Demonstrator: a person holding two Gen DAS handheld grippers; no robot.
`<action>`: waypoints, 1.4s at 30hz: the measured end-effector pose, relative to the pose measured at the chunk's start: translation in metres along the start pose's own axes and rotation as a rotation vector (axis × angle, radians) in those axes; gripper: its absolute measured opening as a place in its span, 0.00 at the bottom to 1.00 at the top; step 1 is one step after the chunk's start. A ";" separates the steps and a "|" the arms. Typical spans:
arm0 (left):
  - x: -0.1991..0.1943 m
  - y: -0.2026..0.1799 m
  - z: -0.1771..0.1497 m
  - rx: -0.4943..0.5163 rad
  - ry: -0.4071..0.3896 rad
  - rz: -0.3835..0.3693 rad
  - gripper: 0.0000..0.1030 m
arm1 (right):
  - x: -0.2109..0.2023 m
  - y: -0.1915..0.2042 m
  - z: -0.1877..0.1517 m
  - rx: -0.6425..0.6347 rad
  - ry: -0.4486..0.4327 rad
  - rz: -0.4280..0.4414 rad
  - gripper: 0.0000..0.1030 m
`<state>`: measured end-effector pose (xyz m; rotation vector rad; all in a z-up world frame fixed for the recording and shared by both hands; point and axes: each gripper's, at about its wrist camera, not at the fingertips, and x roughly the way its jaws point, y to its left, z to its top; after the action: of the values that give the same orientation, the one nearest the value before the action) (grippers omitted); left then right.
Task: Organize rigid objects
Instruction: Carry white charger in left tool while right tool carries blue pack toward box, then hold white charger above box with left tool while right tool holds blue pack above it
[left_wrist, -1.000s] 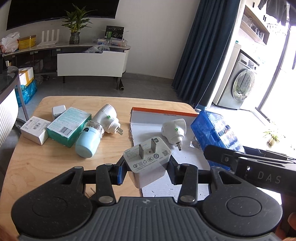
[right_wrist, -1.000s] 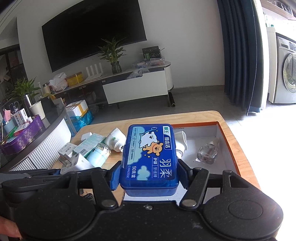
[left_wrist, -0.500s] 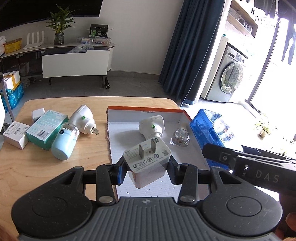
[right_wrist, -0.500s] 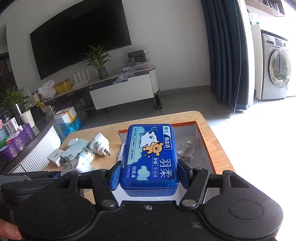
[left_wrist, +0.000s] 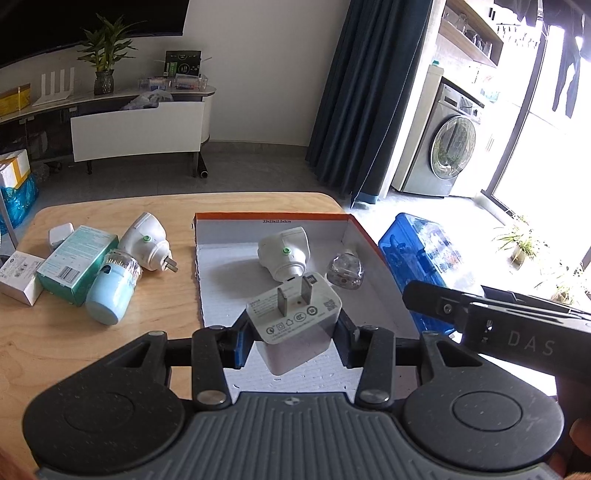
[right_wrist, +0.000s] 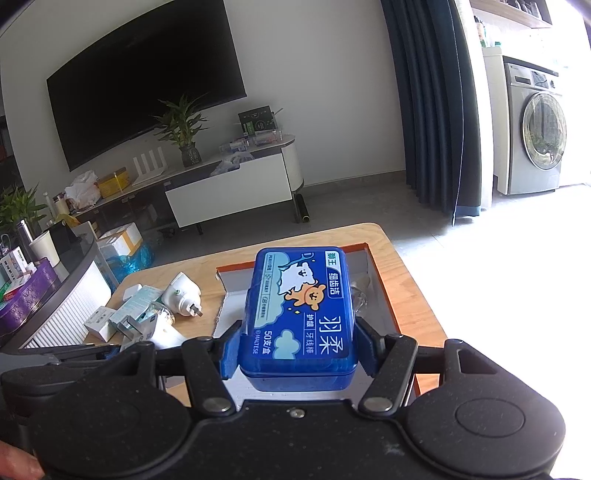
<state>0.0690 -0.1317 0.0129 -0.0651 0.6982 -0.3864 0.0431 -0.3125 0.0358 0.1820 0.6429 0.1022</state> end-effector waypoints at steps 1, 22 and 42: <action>0.000 0.000 0.000 0.000 0.000 0.000 0.43 | 0.000 -0.001 0.000 0.001 0.000 0.000 0.71; 0.006 -0.006 -0.002 0.009 0.010 -0.007 0.43 | 0.004 -0.005 -0.001 0.011 0.000 -0.009 0.71; 0.011 -0.009 -0.004 0.018 0.024 -0.011 0.43 | 0.013 -0.008 -0.006 0.014 0.008 -0.016 0.71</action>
<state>0.0716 -0.1439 0.0049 -0.0474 0.7182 -0.4049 0.0502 -0.3179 0.0218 0.1900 0.6535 0.0829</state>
